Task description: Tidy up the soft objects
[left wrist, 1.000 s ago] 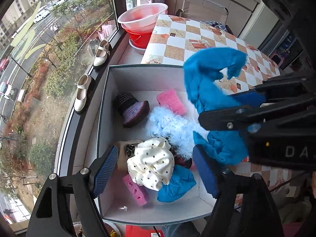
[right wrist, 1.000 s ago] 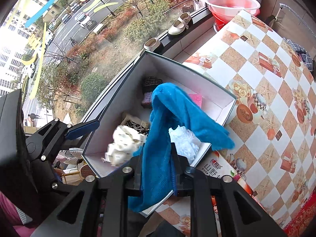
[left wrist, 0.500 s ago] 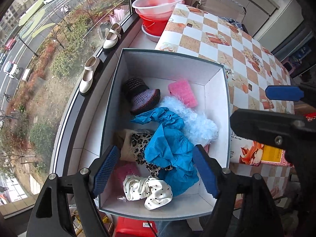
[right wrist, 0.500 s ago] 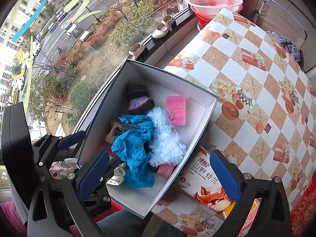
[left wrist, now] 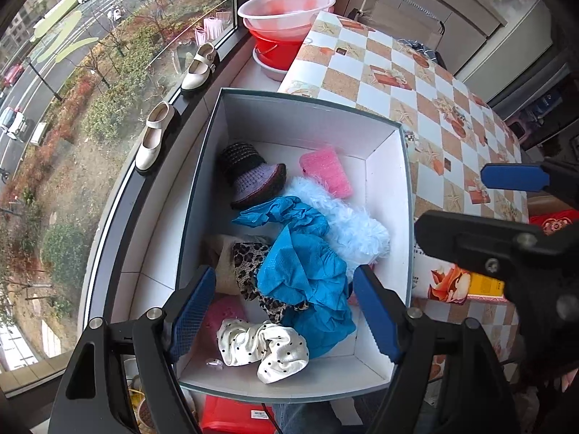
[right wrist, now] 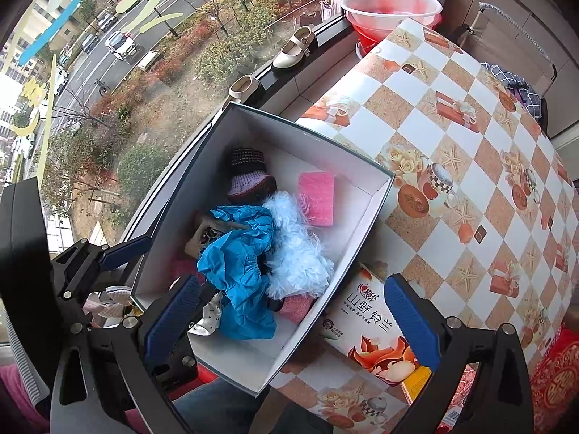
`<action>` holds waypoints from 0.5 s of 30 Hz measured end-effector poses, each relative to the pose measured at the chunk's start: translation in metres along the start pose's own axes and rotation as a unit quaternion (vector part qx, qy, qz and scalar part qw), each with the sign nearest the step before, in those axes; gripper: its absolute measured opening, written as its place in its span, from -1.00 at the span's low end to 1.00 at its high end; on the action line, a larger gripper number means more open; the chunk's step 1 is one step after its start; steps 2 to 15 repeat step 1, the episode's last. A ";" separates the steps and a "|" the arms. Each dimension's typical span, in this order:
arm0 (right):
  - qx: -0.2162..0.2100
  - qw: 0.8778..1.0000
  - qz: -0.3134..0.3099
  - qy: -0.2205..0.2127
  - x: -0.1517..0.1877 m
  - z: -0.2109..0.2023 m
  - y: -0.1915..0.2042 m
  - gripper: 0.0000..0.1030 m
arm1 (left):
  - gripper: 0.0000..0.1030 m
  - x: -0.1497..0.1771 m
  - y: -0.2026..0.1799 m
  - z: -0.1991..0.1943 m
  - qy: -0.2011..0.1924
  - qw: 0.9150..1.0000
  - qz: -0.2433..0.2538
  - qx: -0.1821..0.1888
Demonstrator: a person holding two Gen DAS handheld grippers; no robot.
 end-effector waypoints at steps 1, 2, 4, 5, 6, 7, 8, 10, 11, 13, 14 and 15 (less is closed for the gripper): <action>0.000 1.000 0.003 0.000 0.000 0.000 -0.001 0.98 | 0.58 -0.001 0.001 -0.002 -0.004 1.000 -0.001 0.002; 0.000 1.000 0.003 0.000 0.000 0.000 -0.001 0.98 | 0.58 -0.001 0.001 -0.002 -0.004 1.000 -0.001 0.002; 0.000 1.000 0.003 0.000 0.000 0.000 -0.001 0.98 | 0.58 -0.001 0.001 -0.002 -0.004 1.000 -0.001 0.002; 0.000 1.000 0.003 0.000 0.000 0.000 -0.001 0.98 | 0.58 -0.001 0.001 -0.002 -0.004 1.000 -0.001 0.002; 0.000 1.000 0.003 0.000 0.000 0.000 -0.001 0.98 | 0.58 -0.001 0.001 -0.002 -0.004 1.000 -0.001 0.002; 0.000 1.000 0.003 0.000 0.000 0.000 -0.001 0.98 | 0.58 -0.001 0.001 -0.002 -0.004 1.000 -0.001 0.002; 0.000 1.000 0.003 0.000 0.000 0.000 -0.001 0.98 | 0.58 -0.001 0.001 -0.002 -0.004 1.000 -0.001 0.002; 0.000 1.000 0.003 0.000 0.000 0.000 -0.001 0.98 | 0.58 -0.001 0.001 -0.002 -0.004 1.000 -0.001 0.002; 0.000 1.000 0.003 0.000 0.000 0.000 -0.001 0.98 | 0.58 -0.001 0.001 -0.002 -0.004 1.000 -0.001 0.002; 0.000 1.000 0.003 0.000 0.000 0.000 -0.001 0.98 | 0.58 -0.001 0.001 -0.002 -0.004 1.000 -0.001 0.002; 0.000 1.000 0.003 0.000 0.000 0.000 -0.001 0.98 | 0.58 -0.001 0.001 -0.002 -0.004 1.000 -0.001 0.002; 0.000 1.000 0.003 0.000 0.000 0.000 -0.001 0.98 | 0.58 -0.001 0.001 -0.002 -0.004 1.000 -0.001 0.002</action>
Point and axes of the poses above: each gripper's, at about its wrist camera, not at the fingertips, and z roughly the way its jaws point, y to its left, x to its underside, the point moved 6 cm from there along z, roughly the way its jaws point, and after that the axes turned 5 degrees about y, right-handed, at the moved point
